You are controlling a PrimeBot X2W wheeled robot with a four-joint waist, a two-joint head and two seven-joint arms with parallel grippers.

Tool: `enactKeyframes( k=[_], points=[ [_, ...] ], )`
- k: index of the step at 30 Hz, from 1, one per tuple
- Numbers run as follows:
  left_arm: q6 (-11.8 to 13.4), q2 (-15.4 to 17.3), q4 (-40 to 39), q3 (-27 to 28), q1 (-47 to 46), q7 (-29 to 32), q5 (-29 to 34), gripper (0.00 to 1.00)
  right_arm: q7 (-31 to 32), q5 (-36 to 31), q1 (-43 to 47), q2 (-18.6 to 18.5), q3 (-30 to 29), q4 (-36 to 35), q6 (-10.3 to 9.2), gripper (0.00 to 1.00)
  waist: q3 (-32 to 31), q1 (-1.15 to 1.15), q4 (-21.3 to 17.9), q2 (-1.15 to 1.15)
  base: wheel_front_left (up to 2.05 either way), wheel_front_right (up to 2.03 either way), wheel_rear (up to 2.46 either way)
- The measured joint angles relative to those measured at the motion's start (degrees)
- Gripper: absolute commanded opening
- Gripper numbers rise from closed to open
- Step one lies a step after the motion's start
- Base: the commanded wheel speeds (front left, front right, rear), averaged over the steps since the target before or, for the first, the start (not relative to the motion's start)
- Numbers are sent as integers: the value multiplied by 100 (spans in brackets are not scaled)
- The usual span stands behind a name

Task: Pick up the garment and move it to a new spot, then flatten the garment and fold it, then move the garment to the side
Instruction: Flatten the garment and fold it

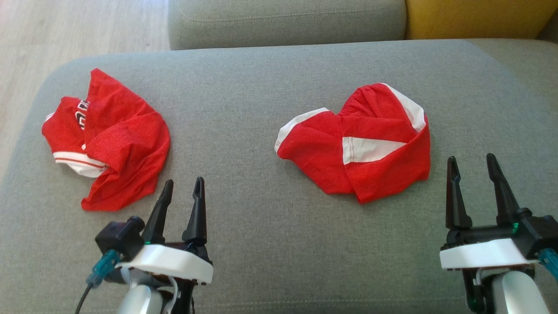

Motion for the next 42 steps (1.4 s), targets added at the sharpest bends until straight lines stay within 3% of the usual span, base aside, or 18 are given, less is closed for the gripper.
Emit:
enactKeyframes(
  k=[6,15,29,37,38,39,40,41,42],
  points=[
    [48,2,-46,-114,12,0,-48,100,0,3,-1,0,103,63,0,100,-9,0,6,0,0,0,0],
    [49,3,-109,-211,-87,0,-83,100,470,-130,-350,0,915,714,0,100,271,0,147,0,0,0,0],
    [104,0,-110,-487,-671,0,-157,100,366,-371,-1724,-12,870,2352,0,100,1037,0,824,0,0,0,0],
    [101,-1,-85,-327,-681,0,-156,100,248,-250,-1889,-19,854,2874,0,100,1132,0,874,0,0,0,0],
    [101,-3,-85,-328,-686,0,-156,100,243,-240,-1923,-20,851,2939,0,82,1137,0,864,0,0,0,0],
    [101,-3,-85,-328,-695,0,-156,100,218,-224,-1951,-21,849,2980,0,42,1142,0,855,0,0,0,0],
    [101,-3,-85,-327,-710,0,-156,100,191,-219,-1983,-20,850,3025,0,18,1145,0,846,0,0,0,0],
    [101,-2,-85,-327,-723,0,-156,100,182,-218,-2019,-20,850,3074,0,0,1142,0,835,0,0,0,0],
    [101,-3,-83,-328,-739,0,-156,100,148,-208,-2052,-22,849,3103,0,0,1131,0,824,0,0,0,0]
  ],
)
